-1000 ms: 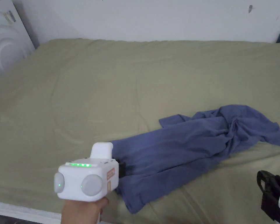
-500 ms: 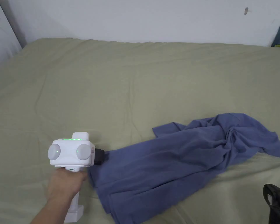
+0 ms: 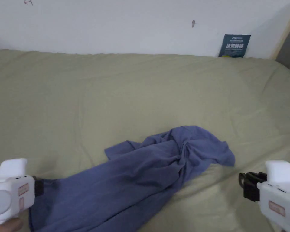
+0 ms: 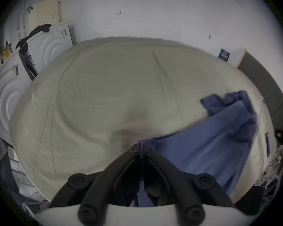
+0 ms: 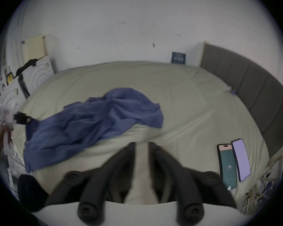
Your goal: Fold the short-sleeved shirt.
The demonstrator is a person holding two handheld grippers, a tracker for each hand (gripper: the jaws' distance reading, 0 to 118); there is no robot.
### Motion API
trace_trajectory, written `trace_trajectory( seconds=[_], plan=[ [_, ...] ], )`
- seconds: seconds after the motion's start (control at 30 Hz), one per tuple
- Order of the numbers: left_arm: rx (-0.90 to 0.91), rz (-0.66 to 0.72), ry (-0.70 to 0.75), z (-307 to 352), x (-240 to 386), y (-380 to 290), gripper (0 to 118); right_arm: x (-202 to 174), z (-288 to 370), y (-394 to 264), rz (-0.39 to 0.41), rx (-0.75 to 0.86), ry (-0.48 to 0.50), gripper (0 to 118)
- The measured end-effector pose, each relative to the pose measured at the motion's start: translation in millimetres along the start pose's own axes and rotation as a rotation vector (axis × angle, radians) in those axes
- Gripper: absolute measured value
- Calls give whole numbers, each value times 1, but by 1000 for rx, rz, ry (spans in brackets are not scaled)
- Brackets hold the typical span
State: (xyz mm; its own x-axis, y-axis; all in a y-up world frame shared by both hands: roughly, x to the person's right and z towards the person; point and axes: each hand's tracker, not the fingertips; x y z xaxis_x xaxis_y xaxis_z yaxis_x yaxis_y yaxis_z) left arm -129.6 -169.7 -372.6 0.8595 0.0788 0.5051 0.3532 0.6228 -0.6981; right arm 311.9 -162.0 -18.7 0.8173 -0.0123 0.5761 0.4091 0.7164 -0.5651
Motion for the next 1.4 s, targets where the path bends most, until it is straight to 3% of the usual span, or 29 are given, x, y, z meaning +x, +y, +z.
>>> trace_trajectory(
  seconds=[0.03,0.07,0.23,0.33,0.4,0.43,0.47,0.5,0.57,0.6,0.8,0.87,1.0,1.17,1.4],
  plan=[
    [9,8,-13,7,1,1,0,9,-18,7,-14,-27,-3,88],
    [20,8,-21,14,3,2,0,21,-41,14,-23,-56,-7,102],
    [59,-23,-27,33,14,12,0,45,-128,42,37,-145,-109,105],
    [67,-4,-20,29,12,18,0,44,-153,51,57,-169,-94,105],
    [64,2,-28,20,8,21,0,37,-163,52,116,-195,-51,104],
    [72,-2,-20,18,9,21,0,33,-166,52,145,-203,-29,94],
    [78,-3,-1,16,9,21,0,32,-168,52,153,-210,-29,71],
    [80,-5,-9,13,8,22,0,32,-168,53,114,-229,61,47],
    [83,26,-92,6,5,24,0,33,-161,58,75,-207,53,9],
    [78,27,-70,3,5,25,0,33,-157,61,73,-204,76,6],
    [44,35,-60,7,-12,47,0,43,-88,97,38,-77,78,5],
    [95,53,-75,26,-16,64,0,46,-58,120,40,-48,88,5],
    [195,86,-169,80,-25,110,0,36,11,171,117,39,38,6],
    [367,42,-124,152,-23,175,0,24,94,241,191,170,8,6],
    [589,50,-120,228,-33,283,0,27,186,348,168,371,-8,6]
  ],
)
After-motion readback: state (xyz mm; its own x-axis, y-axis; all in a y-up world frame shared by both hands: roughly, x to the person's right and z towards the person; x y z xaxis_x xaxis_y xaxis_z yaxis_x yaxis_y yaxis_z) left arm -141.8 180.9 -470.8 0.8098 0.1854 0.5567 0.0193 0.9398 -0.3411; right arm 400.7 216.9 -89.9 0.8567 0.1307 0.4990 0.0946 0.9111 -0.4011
